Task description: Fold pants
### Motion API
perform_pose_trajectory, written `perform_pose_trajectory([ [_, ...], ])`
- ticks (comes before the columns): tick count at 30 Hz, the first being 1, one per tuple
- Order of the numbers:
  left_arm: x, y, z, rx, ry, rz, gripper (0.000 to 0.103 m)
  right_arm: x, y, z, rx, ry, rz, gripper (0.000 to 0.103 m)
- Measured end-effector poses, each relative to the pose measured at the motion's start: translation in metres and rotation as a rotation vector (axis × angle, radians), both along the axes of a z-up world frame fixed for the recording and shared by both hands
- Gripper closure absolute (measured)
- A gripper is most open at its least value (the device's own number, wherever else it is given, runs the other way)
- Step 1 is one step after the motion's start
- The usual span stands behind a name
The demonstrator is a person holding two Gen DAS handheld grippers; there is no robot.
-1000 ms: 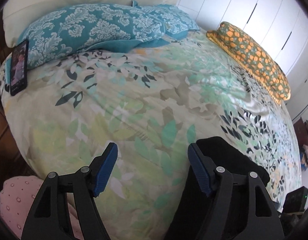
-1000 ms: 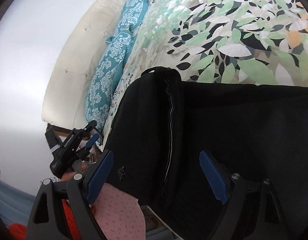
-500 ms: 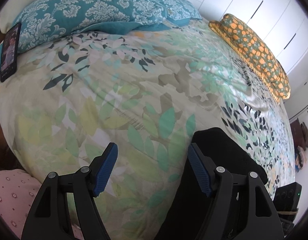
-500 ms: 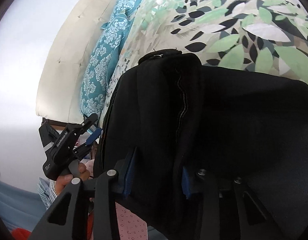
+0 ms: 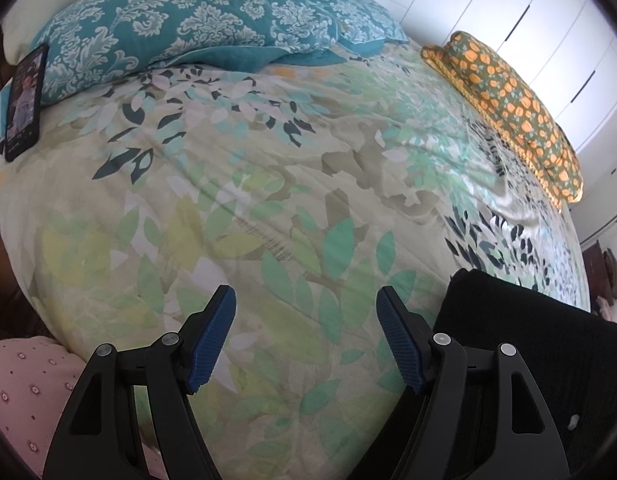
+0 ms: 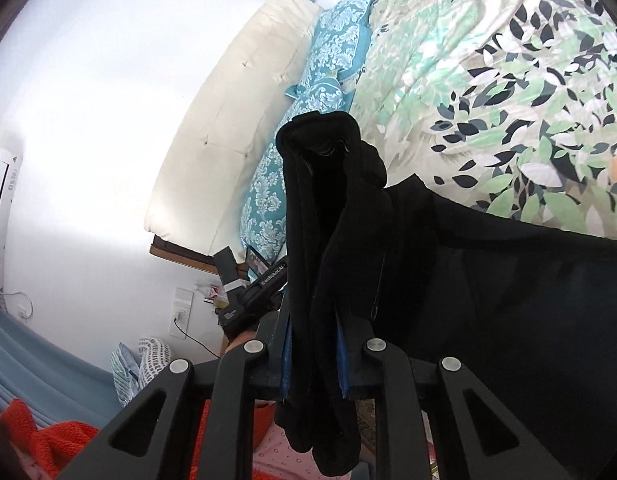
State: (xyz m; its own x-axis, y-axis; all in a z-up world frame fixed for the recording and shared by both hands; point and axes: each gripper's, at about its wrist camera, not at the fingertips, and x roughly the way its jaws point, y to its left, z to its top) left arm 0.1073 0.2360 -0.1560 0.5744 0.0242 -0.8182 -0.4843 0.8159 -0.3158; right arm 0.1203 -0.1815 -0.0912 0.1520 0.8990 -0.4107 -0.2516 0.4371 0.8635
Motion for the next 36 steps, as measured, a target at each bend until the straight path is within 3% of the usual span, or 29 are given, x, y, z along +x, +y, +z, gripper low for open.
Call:
perform_pose_trajectory([
  [5, 0.001, -0.008, 0.002, 0.028, 0.0, -0.031, 0.029, 0.001, -0.044, 0.0, -0.02, 0.039, -0.08, 0.085],
  [10, 0.003, -0.016, 0.002, 0.048, 0.006, -0.065, 0.029, -0.007, -0.116, -0.011, -0.011, 0.09, -0.218, 0.085],
  [15, 0.003, -0.025, 0.004, 0.074, 0.007, -0.1, 0.029, -0.014, -0.156, -0.013, -0.061, 0.087, -0.241, 0.085],
  [21, 0.005, -0.042, 0.005, 0.105, 0.008, -0.169, 0.029, -0.007, -0.169, -0.057, -0.136, 0.144, -0.274, 0.085],
  [25, 0.004, -0.07, 0.007, 0.145, 0.007, -0.28, 0.028, -0.009, -0.178, -0.097, -0.217, 0.186, -0.298, 0.085],
  [28, 0.001, -0.097, 0.009, 0.169, 0.003, -0.385, 0.028, -0.011, -0.179, -0.103, -0.24, 0.164, -0.304, 0.079],
  [29, 0.0, -0.106, 0.01, 0.177, 0.0, -0.421, 0.028, -0.009, -0.179, -0.098, -0.258, 0.154, -0.308, 0.071],
  [31, -0.004, -0.124, 0.013, 0.193, -0.01, -0.502, 0.028, -0.011, -0.175, -0.078, -0.366, 0.082, -0.285, 0.063],
  [33, -0.009, -0.141, 0.017, 0.217, -0.023, -0.572, 0.028, -0.022, -0.164, -0.049, -0.486, -0.037, -0.2, 0.062],
  [36, -0.014, -0.158, 0.022, 0.253, -0.035, -0.633, 0.028, -0.047, -0.132, -0.019, -0.633, -0.2, 0.023, 0.062],
])
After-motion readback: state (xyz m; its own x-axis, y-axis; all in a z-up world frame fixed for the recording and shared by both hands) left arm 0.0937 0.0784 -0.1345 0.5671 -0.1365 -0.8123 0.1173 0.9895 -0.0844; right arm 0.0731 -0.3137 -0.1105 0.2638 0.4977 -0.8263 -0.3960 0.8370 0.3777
